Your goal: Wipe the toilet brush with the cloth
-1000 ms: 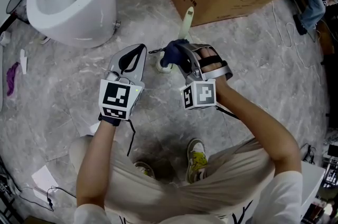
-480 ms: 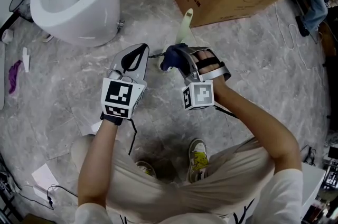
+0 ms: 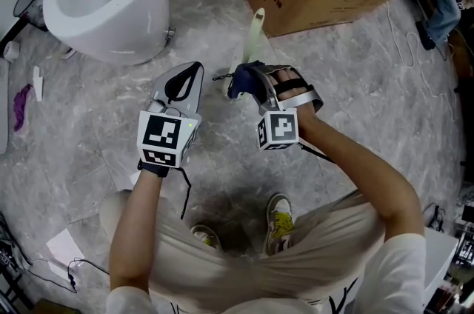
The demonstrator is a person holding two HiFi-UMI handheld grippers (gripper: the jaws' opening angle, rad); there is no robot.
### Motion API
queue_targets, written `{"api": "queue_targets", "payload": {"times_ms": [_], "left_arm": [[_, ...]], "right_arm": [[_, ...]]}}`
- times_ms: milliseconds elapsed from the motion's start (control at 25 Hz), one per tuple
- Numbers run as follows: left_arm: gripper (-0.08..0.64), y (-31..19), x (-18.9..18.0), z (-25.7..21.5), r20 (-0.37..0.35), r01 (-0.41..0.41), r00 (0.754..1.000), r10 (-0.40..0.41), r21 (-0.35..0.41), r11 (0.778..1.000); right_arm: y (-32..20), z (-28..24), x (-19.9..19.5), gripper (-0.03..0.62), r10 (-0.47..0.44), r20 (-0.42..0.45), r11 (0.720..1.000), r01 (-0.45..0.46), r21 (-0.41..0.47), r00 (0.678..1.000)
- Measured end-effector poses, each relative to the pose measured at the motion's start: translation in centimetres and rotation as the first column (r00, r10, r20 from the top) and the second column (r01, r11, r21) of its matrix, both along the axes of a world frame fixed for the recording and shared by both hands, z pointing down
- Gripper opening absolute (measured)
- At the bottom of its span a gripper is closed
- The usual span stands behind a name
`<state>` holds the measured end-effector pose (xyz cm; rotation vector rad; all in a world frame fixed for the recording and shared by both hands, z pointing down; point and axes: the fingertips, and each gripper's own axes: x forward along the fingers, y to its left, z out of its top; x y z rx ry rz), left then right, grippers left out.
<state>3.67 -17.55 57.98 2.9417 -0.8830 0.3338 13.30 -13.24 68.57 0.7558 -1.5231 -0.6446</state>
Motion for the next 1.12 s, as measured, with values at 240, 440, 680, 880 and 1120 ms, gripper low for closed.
{"api": "queue_targets", "payload": {"times_ms": [240, 440, 680, 880, 1120], "left_arm": [[0.002, -0.5, -0.5, -0.6, -0.013, 0.026, 1.0, -0.026, 0.008, 1.0], [0.002, -1.0, -0.6, -0.8, -0.029, 0.041, 0.999, -0.041, 0.0, 0.999], [0.002, -0.8, -0.5, -0.4, -0.007, 0.027, 1.0, -0.027, 0.004, 1.0], [0.002, -0.7, -0.3, -0.2, -0.001, 0.026, 1.0, -0.026, 0.002, 1.0], [0.002, -0.7, -0.5, -0.3, 0.003, 0.03, 1.0, -0.03, 0.003, 1.0]], "right_arm": [[1.4, 2.0, -0.9, 0.172, -0.046, -0.026, 0.997, 0.044, -0.056, 0.999], [1.6, -0.7, -4.0, 0.172, -0.112, -0.031, 0.993, 0.113, 0.04, 0.993], [0.0, -2.4, -3.7, 0.173, -0.015, 0.024, 0.996, 0.013, 0.085, 1.0], [-0.1, -1.5, -3.0, 0.173, -0.003, 0.019, 0.998, 0.002, 0.066, 1.0], [-0.4, 0.0, -2.6, 0.173, 0.003, 0.027, 0.999, -0.004, 0.045, 1.0]]}}
